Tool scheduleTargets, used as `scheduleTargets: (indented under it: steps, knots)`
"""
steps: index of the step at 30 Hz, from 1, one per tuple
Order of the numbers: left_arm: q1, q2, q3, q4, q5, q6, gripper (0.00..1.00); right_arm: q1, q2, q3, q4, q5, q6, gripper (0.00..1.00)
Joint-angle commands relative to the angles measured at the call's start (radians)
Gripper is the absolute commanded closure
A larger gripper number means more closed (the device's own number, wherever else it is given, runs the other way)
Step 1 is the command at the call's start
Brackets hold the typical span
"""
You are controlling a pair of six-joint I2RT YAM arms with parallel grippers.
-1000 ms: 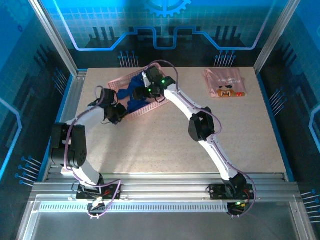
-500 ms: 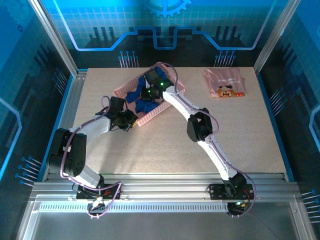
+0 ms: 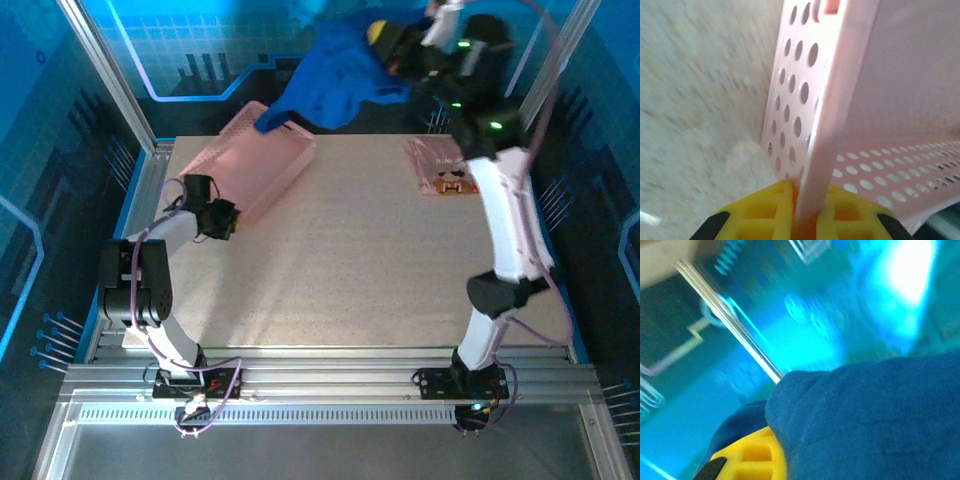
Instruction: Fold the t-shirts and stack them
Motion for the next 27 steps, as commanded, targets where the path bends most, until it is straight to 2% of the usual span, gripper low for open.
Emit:
scheduleTargets:
  steps: [1,7,13,18,21,23,27]
  knots:
    - [0.068,0.036,0.053,-0.081,-0.114,-0.098,1.0,-0.008,-0.015,-0.06,-0.085,-0.05,-0.041,1.0]
    - [0.105,0.067,0.115,-0.117,-0.213,-0.201,1.0,-0.016,-0.131,-0.252,-0.131,-0.041,-0.1,1.0]
    - [0.129,0.002,0.081,-0.176,-0.319,-0.273,1.0,-0.01,-0.086,-0.321,-0.259,-0.065,-0.144,1.0]
    - [0.137,-0.041,0.075,-0.249,-0.318,-0.262,1.0,0.001,-0.074,-0.456,-0.254,-0.058,-0.147,1.0]
    - [0.14,-0.023,0.086,-0.217,-0.314,-0.266,1.0,0.004,-0.057,-0.493,-0.249,-0.058,-0.16,1.0]
    - [0.142,0.035,0.144,-0.191,-0.299,-0.237,1.0,0.006,-0.041,-0.508,-0.253,-0.055,-0.179,1.0]
    - [0.138,0.168,0.329,-0.241,-0.257,-0.12,1.0,0.007,0.0,-0.534,-0.277,-0.054,-0.185,1.0]
